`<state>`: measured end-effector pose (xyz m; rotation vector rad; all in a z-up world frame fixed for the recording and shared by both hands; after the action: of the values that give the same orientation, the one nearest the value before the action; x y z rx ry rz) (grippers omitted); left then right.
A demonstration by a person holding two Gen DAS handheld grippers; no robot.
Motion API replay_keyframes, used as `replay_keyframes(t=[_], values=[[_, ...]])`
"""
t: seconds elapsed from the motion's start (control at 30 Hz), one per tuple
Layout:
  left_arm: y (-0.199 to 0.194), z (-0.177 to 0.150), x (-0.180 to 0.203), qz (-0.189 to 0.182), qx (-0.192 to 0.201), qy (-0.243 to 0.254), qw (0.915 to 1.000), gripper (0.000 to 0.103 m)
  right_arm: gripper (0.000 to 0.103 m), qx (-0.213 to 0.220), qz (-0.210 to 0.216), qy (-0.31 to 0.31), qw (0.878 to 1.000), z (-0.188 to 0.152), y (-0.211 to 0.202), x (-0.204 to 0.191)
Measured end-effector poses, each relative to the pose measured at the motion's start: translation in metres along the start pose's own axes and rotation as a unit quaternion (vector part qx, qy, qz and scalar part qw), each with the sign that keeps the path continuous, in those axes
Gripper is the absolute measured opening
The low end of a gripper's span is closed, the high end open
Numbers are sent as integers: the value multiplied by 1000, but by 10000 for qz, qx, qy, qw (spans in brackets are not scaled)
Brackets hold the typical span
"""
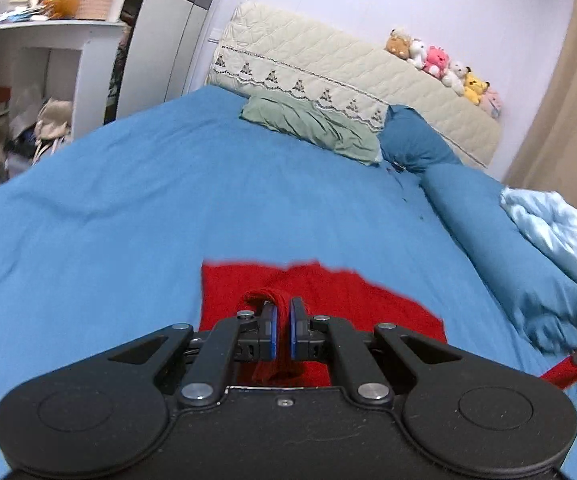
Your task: Fold small clothes
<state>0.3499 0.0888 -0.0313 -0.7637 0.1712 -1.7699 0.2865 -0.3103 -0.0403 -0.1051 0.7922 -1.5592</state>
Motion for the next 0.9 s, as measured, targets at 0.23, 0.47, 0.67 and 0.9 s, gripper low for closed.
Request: replay_keyframes(t=[0.23,0.47,0.67,0.9], values=[[132,40,-44,369,-293,-404,9981,6,20,-396,-430,135,9982,76,165,-12],[200,18,-90,550,-532,-853,9934,6,20,-664,-759,196,9947,51,274,-2],[227,30,-108,871,-473,-1043,9896,25,32,-335,-878,177,9954,57,310,0],[168,27,-77,614,42,371,9974,75,99,205,-258,-414,9986,33,271,-30]])
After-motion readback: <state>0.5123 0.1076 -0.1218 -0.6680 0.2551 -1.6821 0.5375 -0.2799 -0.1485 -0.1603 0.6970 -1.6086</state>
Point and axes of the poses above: each gripper's, at about its wrist camera, not at the fingertips, and y roughly the way its jaws point, x to its right, z to its top, the point moved 6 cm from there along y, roughly the way its jaws point, and after that the axes turned 9 degrees about -z, right-handed, at the moved point
